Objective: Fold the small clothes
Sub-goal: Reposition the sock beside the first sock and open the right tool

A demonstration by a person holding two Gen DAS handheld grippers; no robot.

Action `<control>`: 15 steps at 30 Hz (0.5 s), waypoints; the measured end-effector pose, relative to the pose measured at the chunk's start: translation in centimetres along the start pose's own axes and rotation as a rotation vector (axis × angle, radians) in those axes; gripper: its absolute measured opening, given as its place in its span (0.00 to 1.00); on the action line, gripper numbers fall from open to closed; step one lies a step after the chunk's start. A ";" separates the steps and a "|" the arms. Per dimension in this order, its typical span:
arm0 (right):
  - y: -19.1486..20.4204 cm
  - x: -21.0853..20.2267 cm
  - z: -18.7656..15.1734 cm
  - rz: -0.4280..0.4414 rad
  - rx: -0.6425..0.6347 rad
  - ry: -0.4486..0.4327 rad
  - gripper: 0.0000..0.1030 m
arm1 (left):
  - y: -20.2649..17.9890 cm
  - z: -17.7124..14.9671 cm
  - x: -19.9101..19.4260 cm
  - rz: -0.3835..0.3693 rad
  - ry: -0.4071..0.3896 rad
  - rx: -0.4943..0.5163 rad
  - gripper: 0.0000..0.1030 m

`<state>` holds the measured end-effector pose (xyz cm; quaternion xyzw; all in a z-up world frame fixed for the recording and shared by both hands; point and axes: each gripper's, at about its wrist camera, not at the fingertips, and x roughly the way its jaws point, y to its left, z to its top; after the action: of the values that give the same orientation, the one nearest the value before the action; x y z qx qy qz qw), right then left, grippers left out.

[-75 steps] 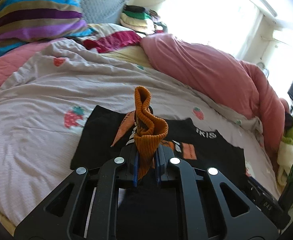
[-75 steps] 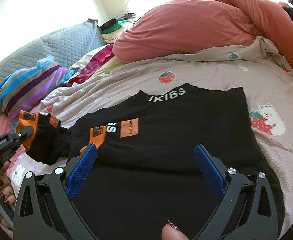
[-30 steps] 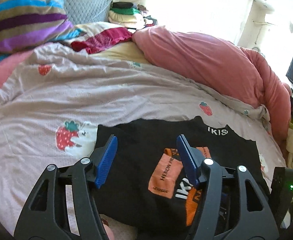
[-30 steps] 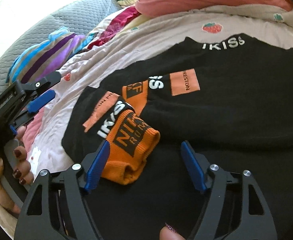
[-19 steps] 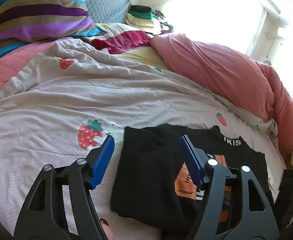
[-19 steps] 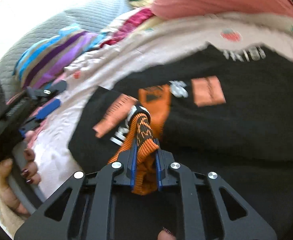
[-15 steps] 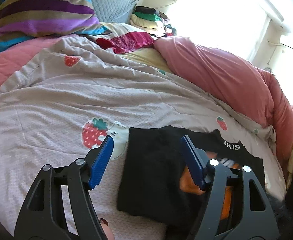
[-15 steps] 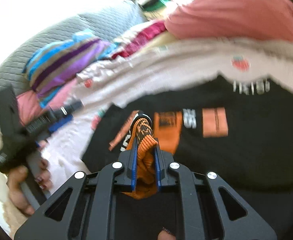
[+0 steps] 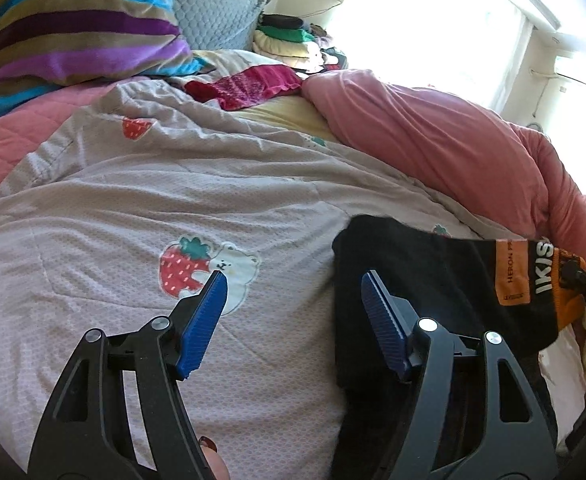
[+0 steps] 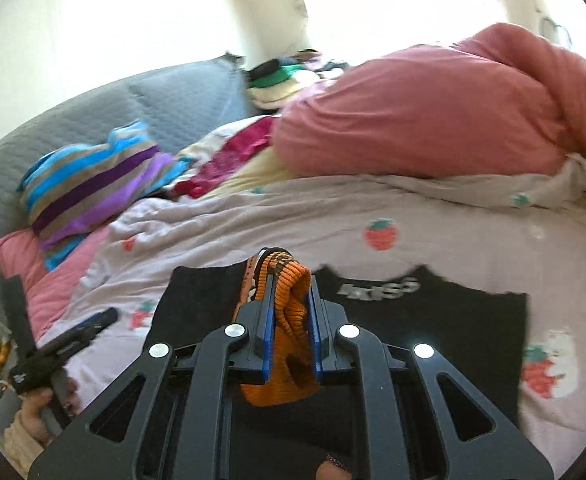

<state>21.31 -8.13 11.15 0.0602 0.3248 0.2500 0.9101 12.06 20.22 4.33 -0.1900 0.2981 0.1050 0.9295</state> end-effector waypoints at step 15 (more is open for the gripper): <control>-7.6 -0.4 -3.0 -0.172 0.091 0.033 0.06 | -7.1 -0.3 2.8 -0.038 0.102 0.149 0.60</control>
<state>22.36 -15.04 6.98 0.0690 0.3549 0.1567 0.9191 16.33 13.92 4.48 -0.1311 0.3484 0.0550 0.9265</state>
